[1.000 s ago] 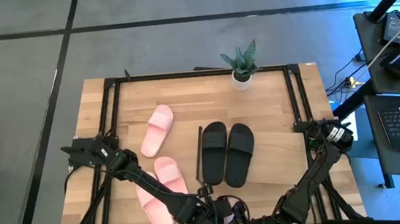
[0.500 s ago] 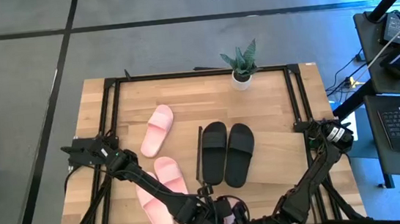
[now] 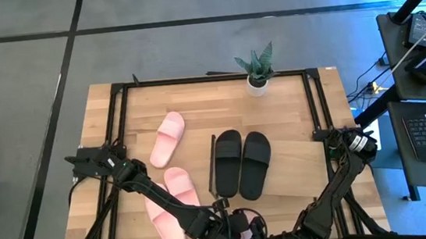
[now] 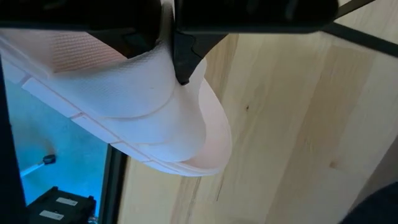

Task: Pick and place slides into the shelf
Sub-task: Put the top left pink slipper under the shelf

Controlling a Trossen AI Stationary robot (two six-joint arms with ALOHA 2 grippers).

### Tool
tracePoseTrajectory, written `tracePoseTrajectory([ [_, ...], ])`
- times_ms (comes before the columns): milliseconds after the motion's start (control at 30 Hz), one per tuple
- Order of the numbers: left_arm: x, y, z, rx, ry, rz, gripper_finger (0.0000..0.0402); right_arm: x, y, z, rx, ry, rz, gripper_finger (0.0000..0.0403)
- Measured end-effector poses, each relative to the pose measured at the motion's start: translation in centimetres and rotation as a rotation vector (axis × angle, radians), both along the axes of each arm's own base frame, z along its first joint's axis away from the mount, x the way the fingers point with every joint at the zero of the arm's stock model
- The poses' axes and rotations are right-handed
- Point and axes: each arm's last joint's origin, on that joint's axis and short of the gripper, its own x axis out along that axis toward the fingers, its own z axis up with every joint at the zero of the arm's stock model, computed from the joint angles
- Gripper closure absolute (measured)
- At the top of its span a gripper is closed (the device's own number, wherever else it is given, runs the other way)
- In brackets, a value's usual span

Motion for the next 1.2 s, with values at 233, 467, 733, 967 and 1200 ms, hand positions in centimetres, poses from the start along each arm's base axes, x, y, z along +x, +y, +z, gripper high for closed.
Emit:
tracePoseTrajectory([
  [233, 0.2, -0.1, 0.2, -0.016, -0.024, 0.0, 0.0398, 0.0, -0.1, 0.0, -0.009, -0.011, -0.018, 0.0185],
  [467, 0.0, 0.1, 1.1, -0.006, -0.05, 0.004, 0.0398, 0.2, -0.3, 0.1, -0.031, -0.041, -0.068, 0.0185],
  [733, 0.0, 0.1, 1.1, -0.007, -0.053, 0.007, 0.0398, 0.2, -0.3, 0.1, -0.029, -0.039, -0.068, 0.0185],
  [967, 0.0, 0.1, 1.1, -0.014, -0.05, 0.013, 0.0398, 0.2, -0.3, 0.0, 0.019, 0.003, -0.05, 0.0186],
  [1200, 0.0, 0.2, 1.1, -0.006, -0.049, 0.015, 0.0398, 0.0, -0.4, -0.3, 0.03, 0.039, -0.061, 0.0255],
])
